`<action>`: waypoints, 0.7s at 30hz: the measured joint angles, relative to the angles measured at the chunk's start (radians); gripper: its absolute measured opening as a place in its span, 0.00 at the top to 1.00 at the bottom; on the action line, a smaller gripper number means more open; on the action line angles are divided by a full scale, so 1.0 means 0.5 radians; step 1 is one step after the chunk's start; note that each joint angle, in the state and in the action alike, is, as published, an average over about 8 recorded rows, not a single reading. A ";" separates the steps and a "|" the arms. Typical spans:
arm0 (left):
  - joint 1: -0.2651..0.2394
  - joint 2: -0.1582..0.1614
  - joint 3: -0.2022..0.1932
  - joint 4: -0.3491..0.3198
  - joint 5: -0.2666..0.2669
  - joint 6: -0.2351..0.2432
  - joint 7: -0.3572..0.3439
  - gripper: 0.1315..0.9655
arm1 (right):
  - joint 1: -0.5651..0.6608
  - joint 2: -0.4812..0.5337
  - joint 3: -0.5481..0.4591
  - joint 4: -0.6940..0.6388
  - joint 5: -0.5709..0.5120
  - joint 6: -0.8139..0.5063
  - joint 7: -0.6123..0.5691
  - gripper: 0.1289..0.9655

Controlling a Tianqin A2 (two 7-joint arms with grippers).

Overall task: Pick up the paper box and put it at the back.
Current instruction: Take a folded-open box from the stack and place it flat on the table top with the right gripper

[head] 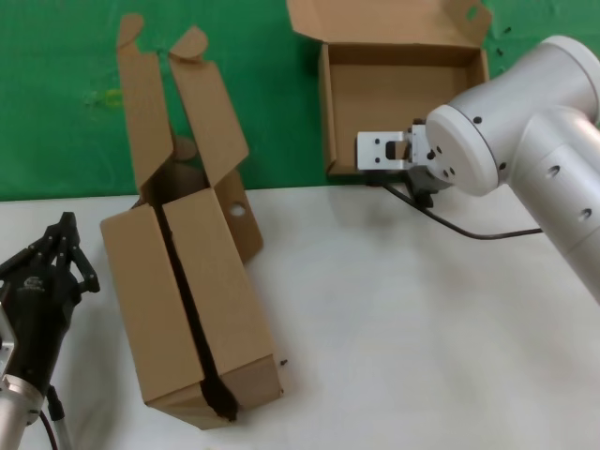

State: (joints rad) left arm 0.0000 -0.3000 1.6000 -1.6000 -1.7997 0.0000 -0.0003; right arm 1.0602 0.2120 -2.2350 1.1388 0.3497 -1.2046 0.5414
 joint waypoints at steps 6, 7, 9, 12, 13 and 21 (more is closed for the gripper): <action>0.000 0.000 0.000 0.000 0.000 0.000 0.000 0.99 | -0.005 -0.016 0.010 -0.036 0.020 0.023 -0.041 0.97; 0.000 0.000 0.000 0.000 0.000 0.000 0.000 0.99 | -0.007 -0.018 0.012 -0.038 0.023 0.024 -0.045 0.97; 0.000 0.000 0.000 0.000 0.000 0.000 0.000 0.99 | -0.011 -0.020 0.016 -0.042 0.028 0.025 -0.051 0.97; 0.000 0.000 0.000 0.000 0.000 0.000 0.000 0.99 | -0.016 -0.022 0.022 -0.049 0.030 0.029 -0.054 0.97; 0.000 0.000 0.000 0.000 0.000 0.000 0.000 0.99 | -0.017 -0.023 0.025 -0.051 0.029 0.032 -0.054 0.97; 0.000 0.000 0.000 0.000 0.000 0.000 0.000 0.99 | -0.016 -0.035 0.047 -0.084 0.020 0.067 -0.044 0.96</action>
State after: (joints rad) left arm 0.0000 -0.3000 1.6000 -1.6000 -1.7997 0.0000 -0.0003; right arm 1.0524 0.1947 -2.2116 1.0969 0.3599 -1.1709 0.5193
